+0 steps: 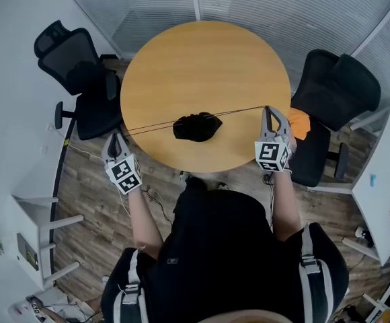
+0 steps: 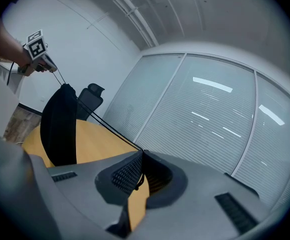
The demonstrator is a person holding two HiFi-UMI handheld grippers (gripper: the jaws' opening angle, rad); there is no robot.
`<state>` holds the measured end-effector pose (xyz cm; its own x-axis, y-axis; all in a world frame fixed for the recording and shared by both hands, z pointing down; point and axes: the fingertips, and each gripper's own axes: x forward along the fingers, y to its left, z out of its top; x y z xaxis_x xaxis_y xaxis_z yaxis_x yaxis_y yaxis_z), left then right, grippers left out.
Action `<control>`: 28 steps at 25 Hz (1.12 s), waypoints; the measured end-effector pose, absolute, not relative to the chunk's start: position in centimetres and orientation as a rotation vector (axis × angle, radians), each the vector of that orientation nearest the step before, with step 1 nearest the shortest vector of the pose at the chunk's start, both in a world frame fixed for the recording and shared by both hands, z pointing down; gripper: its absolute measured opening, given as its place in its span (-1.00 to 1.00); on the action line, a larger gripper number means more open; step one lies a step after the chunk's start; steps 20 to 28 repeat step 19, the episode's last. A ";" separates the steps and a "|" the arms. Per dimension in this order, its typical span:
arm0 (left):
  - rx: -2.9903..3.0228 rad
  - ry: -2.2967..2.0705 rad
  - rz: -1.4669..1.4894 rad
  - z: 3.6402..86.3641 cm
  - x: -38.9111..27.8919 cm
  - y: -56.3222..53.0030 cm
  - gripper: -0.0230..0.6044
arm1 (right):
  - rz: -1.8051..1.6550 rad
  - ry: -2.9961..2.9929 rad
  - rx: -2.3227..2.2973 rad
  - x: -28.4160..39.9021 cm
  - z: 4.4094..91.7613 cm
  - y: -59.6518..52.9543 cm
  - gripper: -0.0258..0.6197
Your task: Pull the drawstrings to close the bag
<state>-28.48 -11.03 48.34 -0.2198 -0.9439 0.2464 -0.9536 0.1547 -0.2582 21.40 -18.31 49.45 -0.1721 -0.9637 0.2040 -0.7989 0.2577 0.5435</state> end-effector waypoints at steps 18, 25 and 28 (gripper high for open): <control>1.921 -2.316 0.528 50.4 -29.5 -11.4 -0.87 | -0.442 -2.019 1.522 20.3 50.2 -19.5 -0.73; 1.920 -2.312 0.527 50.5 -29.7 -11.4 -0.87 | -0.443 -2.017 1.517 20.1 50.2 -19.6 -0.73; 1.920 -2.312 0.527 50.5 -29.7 -11.4 -0.87 | -0.443 -2.017 1.517 20.1 50.2 -19.6 -0.73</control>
